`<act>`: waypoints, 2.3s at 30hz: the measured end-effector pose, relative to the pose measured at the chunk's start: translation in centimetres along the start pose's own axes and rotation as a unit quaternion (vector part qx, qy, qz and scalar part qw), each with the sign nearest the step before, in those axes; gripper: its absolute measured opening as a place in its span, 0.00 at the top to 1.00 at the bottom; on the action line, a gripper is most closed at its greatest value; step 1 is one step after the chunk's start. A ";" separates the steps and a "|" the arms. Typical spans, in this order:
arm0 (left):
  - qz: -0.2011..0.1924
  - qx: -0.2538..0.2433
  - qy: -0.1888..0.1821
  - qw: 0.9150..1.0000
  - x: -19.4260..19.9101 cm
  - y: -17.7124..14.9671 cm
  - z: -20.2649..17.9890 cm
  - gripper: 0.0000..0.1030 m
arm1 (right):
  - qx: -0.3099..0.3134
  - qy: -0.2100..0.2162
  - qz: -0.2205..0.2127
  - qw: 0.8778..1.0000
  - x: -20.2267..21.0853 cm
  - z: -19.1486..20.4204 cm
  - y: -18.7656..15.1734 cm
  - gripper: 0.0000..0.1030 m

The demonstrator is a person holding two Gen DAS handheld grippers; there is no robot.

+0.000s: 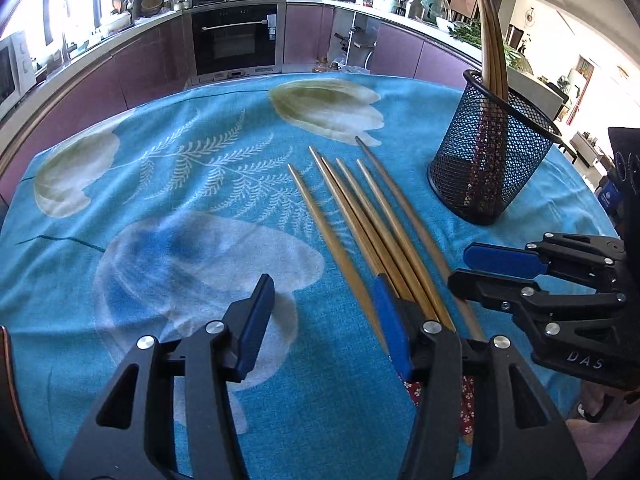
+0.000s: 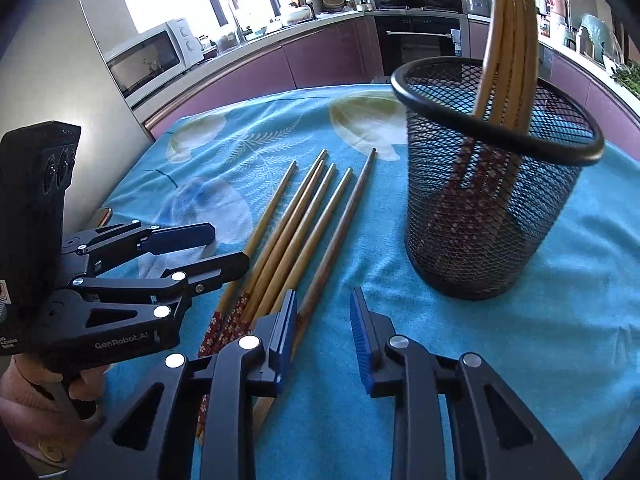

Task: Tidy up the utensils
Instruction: 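Move both open tools back over the remaining chopsticks, then grasp a chopstick with the left tool while the right tool grasps another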

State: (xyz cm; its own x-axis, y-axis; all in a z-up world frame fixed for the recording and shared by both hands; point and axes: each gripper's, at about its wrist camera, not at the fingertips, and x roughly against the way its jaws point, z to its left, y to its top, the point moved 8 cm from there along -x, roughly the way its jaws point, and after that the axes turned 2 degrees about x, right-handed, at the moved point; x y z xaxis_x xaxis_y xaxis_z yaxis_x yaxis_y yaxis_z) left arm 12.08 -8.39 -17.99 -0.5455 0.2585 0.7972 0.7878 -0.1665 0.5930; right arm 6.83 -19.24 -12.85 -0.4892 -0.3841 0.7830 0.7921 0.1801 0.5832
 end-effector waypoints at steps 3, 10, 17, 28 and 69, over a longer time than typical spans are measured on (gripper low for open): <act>0.005 -0.009 0.005 1.000 -0.2 0.1 -0.1 0.52 | 0.000 -0.004 0.001 1.000 0.3 -0.4 -0.1 0.77; 0.008 -0.017 0.011 1.000 -0.7 0.6 -0.2 0.57 | -0.005 -0.021 -0.005 1.000 -0.8 -0.5 0.8 0.77; 0.006 -0.017 0.017 1.000 -1.0 1.1 -0.2 0.69 | -0.013 -0.034 -0.015 0.999 -1.6 -0.8 2.1 0.80; 0.003 0.017 -0.013 1.000 -0.8 0.9 -0.2 0.91 | -0.048 -0.001 -0.018 0.999 -1.0 -1.3 1.6 0.94; -0.027 0.006 -0.104 0.994 3.8 2.9 -1.8 0.93 | 0.018 0.036 -0.067 0.997 4.4 0.7 3.3 0.94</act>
State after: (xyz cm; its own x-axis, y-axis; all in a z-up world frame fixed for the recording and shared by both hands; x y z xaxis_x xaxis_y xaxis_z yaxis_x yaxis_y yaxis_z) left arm 11.73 -9.61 -13.01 -0.5162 0.4584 0.7235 0.7632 -0.1372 0.6314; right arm 7.04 -19.73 -7.34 -0.5616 -0.4700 0.6809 0.7068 0.1554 0.6902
